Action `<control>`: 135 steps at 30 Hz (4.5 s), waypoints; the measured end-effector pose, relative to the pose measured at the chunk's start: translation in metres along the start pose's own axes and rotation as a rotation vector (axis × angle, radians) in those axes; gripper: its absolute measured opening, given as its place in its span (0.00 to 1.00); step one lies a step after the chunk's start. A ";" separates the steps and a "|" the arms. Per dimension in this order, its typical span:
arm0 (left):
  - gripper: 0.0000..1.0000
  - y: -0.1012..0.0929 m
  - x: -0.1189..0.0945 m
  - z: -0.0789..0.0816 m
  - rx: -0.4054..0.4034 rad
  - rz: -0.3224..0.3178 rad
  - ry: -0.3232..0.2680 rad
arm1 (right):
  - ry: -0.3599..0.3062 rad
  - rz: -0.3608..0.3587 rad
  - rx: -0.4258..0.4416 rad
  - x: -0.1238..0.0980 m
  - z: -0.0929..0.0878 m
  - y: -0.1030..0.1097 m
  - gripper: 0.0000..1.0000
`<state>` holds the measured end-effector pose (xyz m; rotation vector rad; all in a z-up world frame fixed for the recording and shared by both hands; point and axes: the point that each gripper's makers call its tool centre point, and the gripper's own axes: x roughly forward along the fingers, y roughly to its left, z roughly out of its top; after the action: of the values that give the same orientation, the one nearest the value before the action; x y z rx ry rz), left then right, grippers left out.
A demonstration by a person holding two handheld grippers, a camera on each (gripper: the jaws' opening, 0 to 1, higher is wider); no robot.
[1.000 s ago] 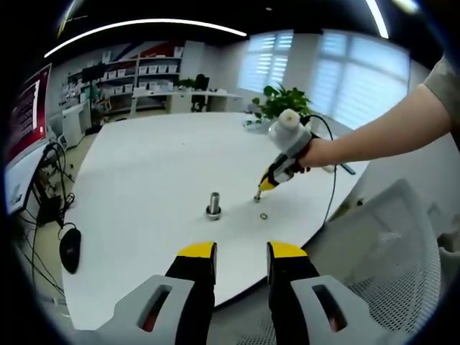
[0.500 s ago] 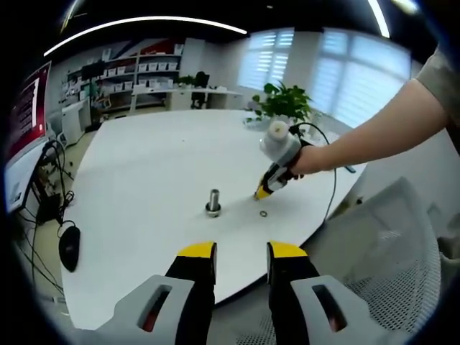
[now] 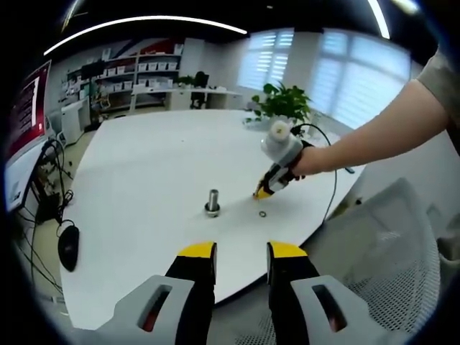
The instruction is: Place the washer onto the threaded stud by aligning its center hole with the stud, sliding it down to the base, and recovering from edge contact or off-axis alignment until the washer reaches the visible bottom stop.
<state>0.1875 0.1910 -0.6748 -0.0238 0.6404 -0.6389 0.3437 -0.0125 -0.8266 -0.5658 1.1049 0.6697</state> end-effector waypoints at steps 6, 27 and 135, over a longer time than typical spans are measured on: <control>0.26 0.000 0.000 0.001 0.002 -0.002 -0.007 | 0.011 0.002 0.023 -0.008 -0.009 0.000 0.22; 0.26 0.004 -0.003 0.006 -0.006 0.017 -0.038 | 0.033 0.113 -0.070 0.005 -0.020 0.057 0.28; 0.23 0.003 -0.003 0.013 0.012 0.009 -0.066 | 0.216 0.002 -0.125 0.008 -0.019 0.056 0.14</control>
<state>0.1942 0.1928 -0.6629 -0.0312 0.5729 -0.6310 0.2939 0.0138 -0.8457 -0.7580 1.2706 0.6938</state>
